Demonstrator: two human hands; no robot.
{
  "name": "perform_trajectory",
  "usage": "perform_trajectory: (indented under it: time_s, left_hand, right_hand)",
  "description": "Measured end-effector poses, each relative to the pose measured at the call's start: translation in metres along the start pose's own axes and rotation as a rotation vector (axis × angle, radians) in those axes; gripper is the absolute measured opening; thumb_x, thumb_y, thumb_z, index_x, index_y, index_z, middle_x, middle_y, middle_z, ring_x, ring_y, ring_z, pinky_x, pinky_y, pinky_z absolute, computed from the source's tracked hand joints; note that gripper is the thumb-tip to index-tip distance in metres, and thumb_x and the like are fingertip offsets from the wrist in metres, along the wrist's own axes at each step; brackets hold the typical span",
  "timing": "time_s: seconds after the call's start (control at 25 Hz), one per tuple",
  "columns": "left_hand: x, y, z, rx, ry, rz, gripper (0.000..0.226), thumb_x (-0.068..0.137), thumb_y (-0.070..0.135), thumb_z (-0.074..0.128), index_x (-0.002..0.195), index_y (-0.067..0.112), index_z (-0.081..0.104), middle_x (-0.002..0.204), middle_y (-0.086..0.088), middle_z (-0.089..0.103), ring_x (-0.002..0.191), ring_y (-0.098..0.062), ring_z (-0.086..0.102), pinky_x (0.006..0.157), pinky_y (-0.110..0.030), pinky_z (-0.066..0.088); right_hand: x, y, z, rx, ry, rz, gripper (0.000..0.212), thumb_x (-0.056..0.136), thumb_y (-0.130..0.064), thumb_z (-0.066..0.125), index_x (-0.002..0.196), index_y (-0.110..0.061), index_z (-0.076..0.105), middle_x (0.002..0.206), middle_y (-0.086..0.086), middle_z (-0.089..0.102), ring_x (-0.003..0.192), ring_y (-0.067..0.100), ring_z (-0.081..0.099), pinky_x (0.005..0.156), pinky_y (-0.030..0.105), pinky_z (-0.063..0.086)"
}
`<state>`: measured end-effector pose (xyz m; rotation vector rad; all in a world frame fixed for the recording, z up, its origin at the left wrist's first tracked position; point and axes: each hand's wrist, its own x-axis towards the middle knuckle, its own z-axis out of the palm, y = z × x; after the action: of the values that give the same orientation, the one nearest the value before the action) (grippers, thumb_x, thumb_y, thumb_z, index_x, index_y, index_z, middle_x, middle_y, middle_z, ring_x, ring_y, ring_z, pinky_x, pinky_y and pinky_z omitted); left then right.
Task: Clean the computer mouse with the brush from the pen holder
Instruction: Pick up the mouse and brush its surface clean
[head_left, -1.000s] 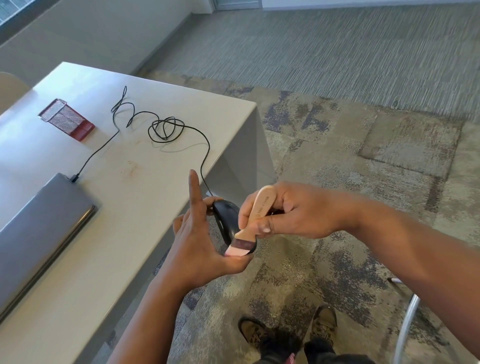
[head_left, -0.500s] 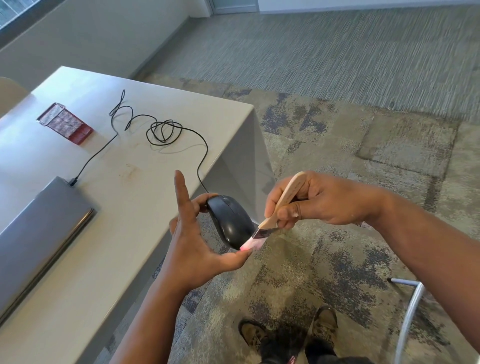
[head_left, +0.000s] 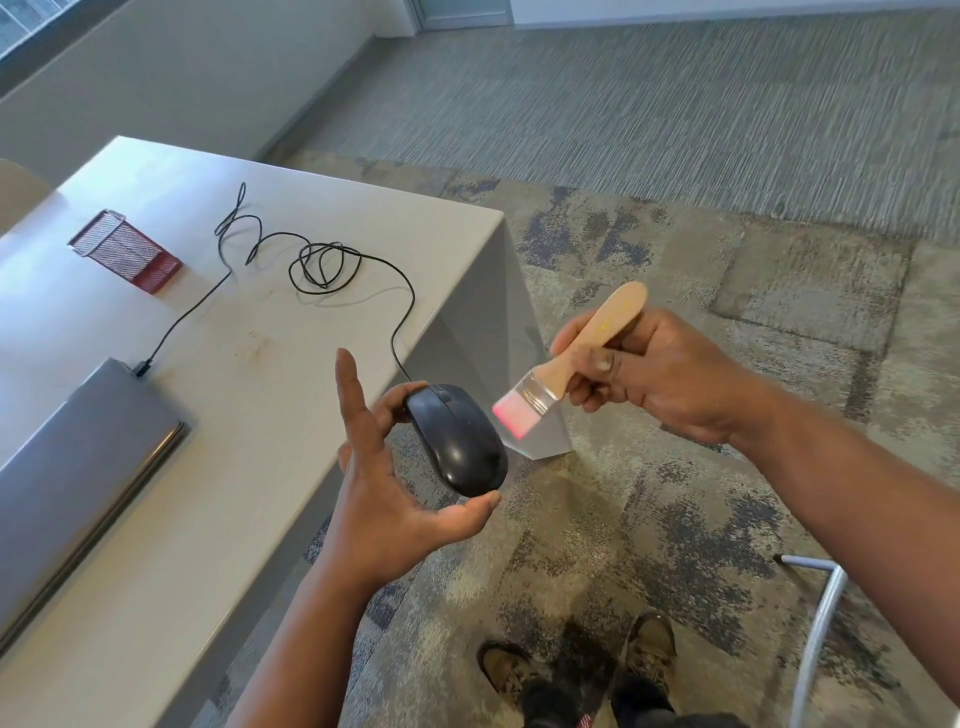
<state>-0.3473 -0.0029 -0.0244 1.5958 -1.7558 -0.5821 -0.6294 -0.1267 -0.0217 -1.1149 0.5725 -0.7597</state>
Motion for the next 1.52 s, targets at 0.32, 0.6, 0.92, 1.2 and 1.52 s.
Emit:
perform_trajectory:
  time_s: [0.32, 0.6, 0.92, 1.2, 1.52]
  left_hand:
    - [-0.001, -0.001, 0.004, 0.019, -0.02, 0.075, 0.163, 0.063, 0.047, 0.1, 0.169, 0.041, -0.024, 0.153, 0.0, 0.056, 0.145, -0.029, 0.055, 0.119, -0.07, 0.038]
    - [-0.004, -0.003, 0.002, 0.041, -0.007, 0.079, 0.161, 0.063, 0.047, 0.098, 0.169, 0.043, -0.021, 0.151, 0.002, 0.055, 0.144, -0.02, 0.056, 0.124, -0.048, 0.038]
    - [-0.003, -0.002, -0.004, 0.106, 0.031, 0.07, 0.16, 0.063, 0.061, 0.095, 0.171, 0.036, -0.019, 0.15, 0.011, 0.055, 0.14, -0.006, 0.055, 0.122, -0.033, 0.029]
    - [-0.003, -0.001, 0.002, 0.112, 0.002, 0.068, 0.157, 0.063, 0.056, 0.092, 0.17, 0.04, -0.021, 0.148, 0.004, 0.056, 0.141, -0.001, 0.051, 0.119, -0.022, 0.024]
    - [-0.003, -0.007, -0.006, 0.152, 0.031, 0.058, 0.164, 0.059, 0.061, 0.096, 0.174, 0.028, -0.016, 0.144, 0.003, 0.06, 0.132, -0.003, 0.058, 0.115, -0.005, 0.018]
  right_hand:
    - [0.006, 0.007, 0.038, 0.08, 0.09, -0.147, 0.018, 0.087, -0.02, 0.073, 0.103, -0.014, 0.077, 0.086, 0.009, 0.077, 0.081, 0.021, 0.072, 0.073, 0.029, 0.06]
    - [-0.004, -0.014, 0.04, -0.52, -0.208, -0.285, 0.018, 0.09, 0.0, 0.073, 0.102, -0.012, 0.075, 0.092, -0.009, 0.07, 0.088, 0.001, 0.066, 0.078, 0.013, 0.047]
    - [-0.01, -0.01, 0.023, -0.537, -0.216, -0.085, 0.008, 0.092, -0.01, 0.072, 0.099, -0.01, 0.077, 0.087, -0.009, 0.075, 0.08, 0.014, 0.07, 0.073, 0.027, 0.056]
    - [-0.004, 0.009, 0.054, -0.085, -0.092, -0.131, 0.014, 0.092, -0.002, 0.07, 0.104, -0.004, 0.075, 0.087, 0.002, 0.076, 0.083, 0.013, 0.07, 0.075, 0.025, 0.059]
    - [-0.007, -0.006, 0.032, -0.541, -0.216, -0.086, 0.008, 0.095, -0.01, 0.071, 0.099, -0.015, 0.075, 0.087, 0.001, 0.075, 0.08, 0.022, 0.07, 0.071, 0.029, 0.056]
